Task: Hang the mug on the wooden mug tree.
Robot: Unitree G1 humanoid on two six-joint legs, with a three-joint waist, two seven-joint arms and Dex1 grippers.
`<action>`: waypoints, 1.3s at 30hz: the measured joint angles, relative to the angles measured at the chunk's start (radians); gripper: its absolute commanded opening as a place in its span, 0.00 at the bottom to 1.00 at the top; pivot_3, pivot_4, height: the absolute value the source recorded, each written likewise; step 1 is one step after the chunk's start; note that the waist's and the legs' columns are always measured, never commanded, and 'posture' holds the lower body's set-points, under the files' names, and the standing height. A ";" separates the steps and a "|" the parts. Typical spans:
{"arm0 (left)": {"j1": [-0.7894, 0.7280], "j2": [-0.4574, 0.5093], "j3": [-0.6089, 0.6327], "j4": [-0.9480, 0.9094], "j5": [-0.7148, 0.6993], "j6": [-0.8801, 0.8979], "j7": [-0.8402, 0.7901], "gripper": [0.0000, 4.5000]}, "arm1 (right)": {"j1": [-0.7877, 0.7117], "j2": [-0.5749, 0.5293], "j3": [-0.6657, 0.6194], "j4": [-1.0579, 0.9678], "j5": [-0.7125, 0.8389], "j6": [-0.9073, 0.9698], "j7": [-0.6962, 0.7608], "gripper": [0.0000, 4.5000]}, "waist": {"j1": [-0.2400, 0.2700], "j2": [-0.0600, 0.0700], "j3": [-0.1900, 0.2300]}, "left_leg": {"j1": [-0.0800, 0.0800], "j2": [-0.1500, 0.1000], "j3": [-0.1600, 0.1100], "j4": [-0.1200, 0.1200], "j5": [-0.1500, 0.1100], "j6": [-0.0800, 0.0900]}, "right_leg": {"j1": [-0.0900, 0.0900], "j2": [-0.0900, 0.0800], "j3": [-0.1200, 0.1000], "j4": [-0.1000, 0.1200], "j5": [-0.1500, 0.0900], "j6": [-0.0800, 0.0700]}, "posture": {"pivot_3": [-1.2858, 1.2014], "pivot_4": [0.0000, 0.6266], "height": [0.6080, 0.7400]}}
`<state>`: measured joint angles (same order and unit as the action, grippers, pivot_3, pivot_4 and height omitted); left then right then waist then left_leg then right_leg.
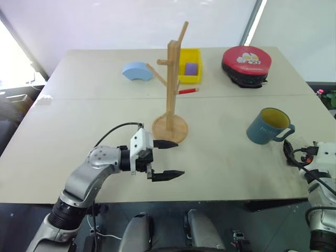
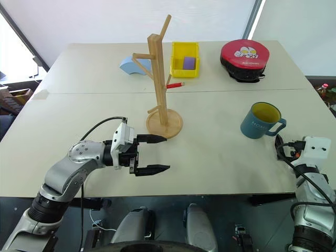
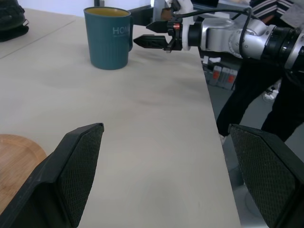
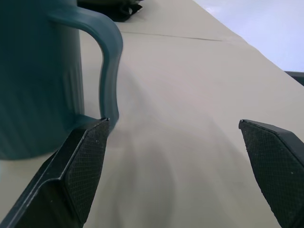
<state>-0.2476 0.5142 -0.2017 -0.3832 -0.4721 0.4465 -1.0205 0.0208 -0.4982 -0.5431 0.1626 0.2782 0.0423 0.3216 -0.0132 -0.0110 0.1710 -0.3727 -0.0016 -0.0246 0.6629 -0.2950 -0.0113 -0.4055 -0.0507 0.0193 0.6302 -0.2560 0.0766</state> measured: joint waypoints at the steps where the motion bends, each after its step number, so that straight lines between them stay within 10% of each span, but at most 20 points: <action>1: 0.003 0.001 0.000 -0.008 0.000 0.000 0.001 1.00 | -0.003 0.000 0.005 0.001 0.000 0.000 0.005 0.99 | 0.000 0.000 0.000 | 0.000 0.000 0.000 0.000 0.000 0.000 | 0.000 0.000 0.000 0.000 0.000 0.000 | 0.52 0.24 0.96; 20: 0.007 0.005 0.000 -0.030 -0.018 0.004 0.031 1.00 | -0.118 -0.028 0.037 0.138 0.001 -0.008 0.062 0.99 | -0.001 0.000 0.000 | 0.000 0.001 0.000 0.001 0.000 0.000 | 0.000 0.001 0.001 0.000 0.000 0.000 | 0.52 0.24 0.96; 23: 0.004 0.005 0.000 -0.029 -0.018 0.003 0.031 1.00 | -0.163 -0.028 0.050 0.204 0.004 -0.011 0.082 0.82 | 0.000 0.000 0.000 | 0.001 0.001 0.000 0.001 0.000 0.000 | 0.000 0.002 0.001 0.000 0.000 0.000 | 0.52 0.24 0.96; 30: 0.000 0.010 0.001 -0.029 -0.017 0.001 0.033 1.00 | -0.197 -0.027 0.072 0.251 0.024 -0.037 0.142 0.02 | 0.001 0.000 0.000 | 0.000 0.001 0.000 0.001 0.000 0.000 | 0.000 0.001 0.001 0.000 0.001 0.002 | 0.52 0.24 0.96; 39: 0.009 0.030 0.054 0.030 0.006 -0.044 0.059 1.00 | -0.036 -0.117 0.263 -0.114 -0.139 -0.076 0.202 0.01 | -0.005 0.002 0.000 | 0.001 0.002 0.000 0.000 0.000 0.000 | 0.000 0.003 0.001 0.001 0.001 0.002 | 0.52 0.24 0.96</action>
<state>-0.2391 0.5438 -0.1476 -0.3536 -0.4659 0.4025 -0.9616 -0.0149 -0.6154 -0.2798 0.0487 0.1395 -0.0340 0.5239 -0.0177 -0.0089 0.1711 -0.3722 0.0002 -0.0245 0.6632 -0.2950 -0.0113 -0.4060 -0.0480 0.0207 0.6308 -0.2546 0.0790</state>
